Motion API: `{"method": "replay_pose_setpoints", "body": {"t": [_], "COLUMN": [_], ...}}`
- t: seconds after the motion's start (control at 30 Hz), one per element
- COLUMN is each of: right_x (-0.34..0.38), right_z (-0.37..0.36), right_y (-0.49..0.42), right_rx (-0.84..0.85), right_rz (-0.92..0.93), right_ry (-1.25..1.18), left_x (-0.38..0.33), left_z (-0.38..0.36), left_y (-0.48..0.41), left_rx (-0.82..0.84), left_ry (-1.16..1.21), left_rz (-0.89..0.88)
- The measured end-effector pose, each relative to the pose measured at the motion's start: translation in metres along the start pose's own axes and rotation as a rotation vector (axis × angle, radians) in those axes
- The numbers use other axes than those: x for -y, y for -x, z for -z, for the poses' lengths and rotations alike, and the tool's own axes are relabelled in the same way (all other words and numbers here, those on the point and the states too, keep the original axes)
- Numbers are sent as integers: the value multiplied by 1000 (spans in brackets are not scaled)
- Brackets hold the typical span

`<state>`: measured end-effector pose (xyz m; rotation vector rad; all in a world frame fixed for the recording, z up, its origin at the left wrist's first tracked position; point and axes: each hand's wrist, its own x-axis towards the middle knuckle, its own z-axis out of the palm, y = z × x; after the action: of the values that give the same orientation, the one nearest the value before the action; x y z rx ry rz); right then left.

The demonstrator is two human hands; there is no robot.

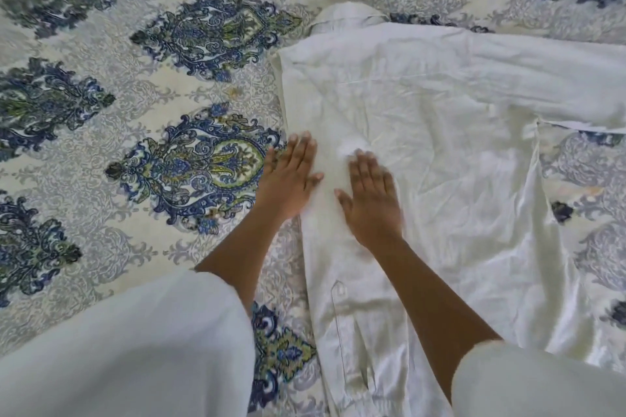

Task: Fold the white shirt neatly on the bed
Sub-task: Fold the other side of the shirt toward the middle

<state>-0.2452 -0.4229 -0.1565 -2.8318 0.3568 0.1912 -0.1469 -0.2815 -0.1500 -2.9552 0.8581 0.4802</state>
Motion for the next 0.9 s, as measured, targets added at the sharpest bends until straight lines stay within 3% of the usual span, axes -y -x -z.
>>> {"method": "replay_pose_setpoints", "body": {"t": [0.07,0.13,0.2,0.27,0.37,0.53,0.57,0.63,0.7,0.8,0.9], "right_x": [0,19,40,50,36,26,32,51,68,54,33], "right_z": [-4,0,1,-3,-17,-7,-2,1,-4,-18,-16], "right_y": [2,-5,-29,-53,-65,-34,-38,-59,-76,-78,-61], "right_rx": [-106,-166,-150,-70,-91,-235,-258,-258,-213,-142,-212], "right_rz": [-245,-335,-186,-36,-92,-501,-514,-391,-214,-159,-283], "right_ry": [-21,-11,17,19,63,9,-10,14,29,41,61], "left_x": [16,19,16,19,40,59,57,52,57,77,80], "left_z": [7,20,29,31,29,55,58,53,42,33,42], "left_y": [-13,-30,-57,-82,-110,-133,-133,-125,-120,-133,-139], "left_rx": [-33,-137,-171,-79,-55,-159,-222,-253,-162,-126,-228], "left_ry": [-35,-38,-30,-58,-92,-165,-119,-70,-99,-154,-148], "left_rz": [68,33,-144,-252,-141,154,136,-119,-315,-213,-56]}}
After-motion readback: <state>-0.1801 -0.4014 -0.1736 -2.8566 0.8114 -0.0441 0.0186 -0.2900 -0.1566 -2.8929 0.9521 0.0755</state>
